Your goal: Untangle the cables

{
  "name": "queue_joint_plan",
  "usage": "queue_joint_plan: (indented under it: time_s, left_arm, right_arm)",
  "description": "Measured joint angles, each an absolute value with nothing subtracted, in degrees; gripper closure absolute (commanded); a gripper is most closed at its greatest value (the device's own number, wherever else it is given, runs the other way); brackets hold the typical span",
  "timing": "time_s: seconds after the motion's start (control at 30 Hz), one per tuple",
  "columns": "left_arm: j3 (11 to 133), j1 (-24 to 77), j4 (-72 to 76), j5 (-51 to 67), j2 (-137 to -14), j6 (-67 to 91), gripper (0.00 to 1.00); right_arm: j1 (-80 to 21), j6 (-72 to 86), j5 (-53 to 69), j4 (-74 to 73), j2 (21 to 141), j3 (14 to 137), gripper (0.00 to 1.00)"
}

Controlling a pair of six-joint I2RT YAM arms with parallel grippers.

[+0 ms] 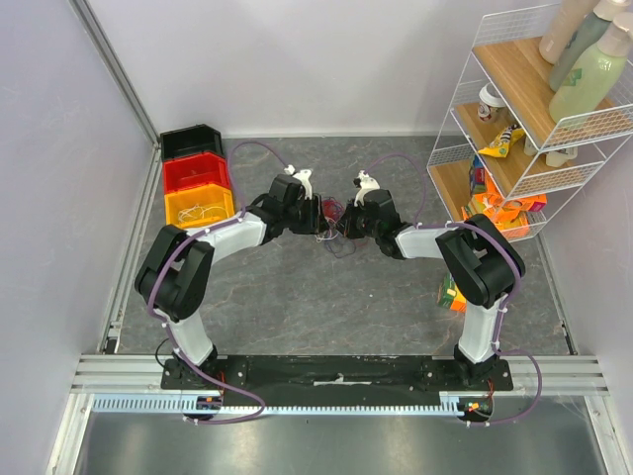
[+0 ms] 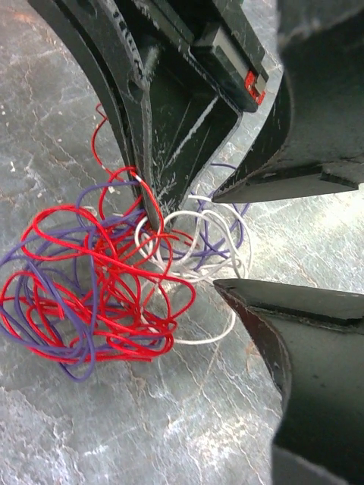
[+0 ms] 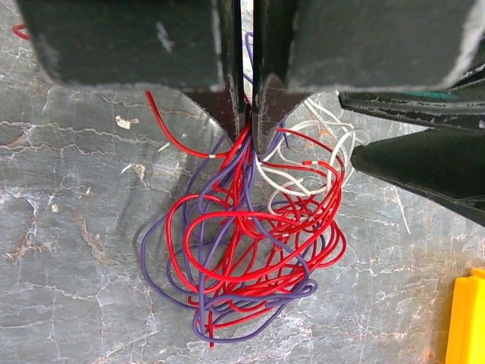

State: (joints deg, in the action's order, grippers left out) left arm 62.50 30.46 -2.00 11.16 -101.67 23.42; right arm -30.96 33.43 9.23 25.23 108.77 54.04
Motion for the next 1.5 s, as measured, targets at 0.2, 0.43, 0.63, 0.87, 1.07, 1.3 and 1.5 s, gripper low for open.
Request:
queue_joint_plan:
  time_s: [0.2, 0.43, 0.63, 0.87, 1.07, 1.3, 1.5]
  left_arm:
    - [62.5, 30.87, -1.13, 12.29, -102.39, 23.44, 0.76]
    - [62.52, 31.68, -2.04, 11.51, -102.48, 23.38, 0.98]
    - [61.41, 32.69, -4.73, 10.66, -99.0, 23.49, 0.98]
    - [54.76, 32.77, -9.72, 14.11, -76.71, 24.32, 0.98]
    - [54.96, 32.88, -18.83, 11.09, -54.5, 24.29, 0.98]
    - [61.21, 32.88, -25.39, 3.46, -36.45, 24.08, 0.89]
    - [63.31, 32.88, -24.73, 2.92, -42.33, 24.84, 0.43]
  right_arm:
    - [-30.96, 33.43, 9.23, 25.23, 108.84, 54.04, 1.0]
    - [-30.98, 33.43, 9.21, 25.19, 108.9, 54.11, 1.0]
    - [-30.96, 33.43, 7.4, 23.35, 109.75, 55.44, 1.0]
    - [-30.0, 35.2, 1.63, 19.79, 109.91, 56.4, 1.0]
    - [-28.75, 36.97, -3.36, 18.44, 109.86, 56.27, 1.0]
    - [-28.32, 37.95, -5.34, 17.87, 109.86, 56.27, 0.94]
    - [-28.32, 37.95, -3.11, 19.49, 109.47, 54.63, 0.84]
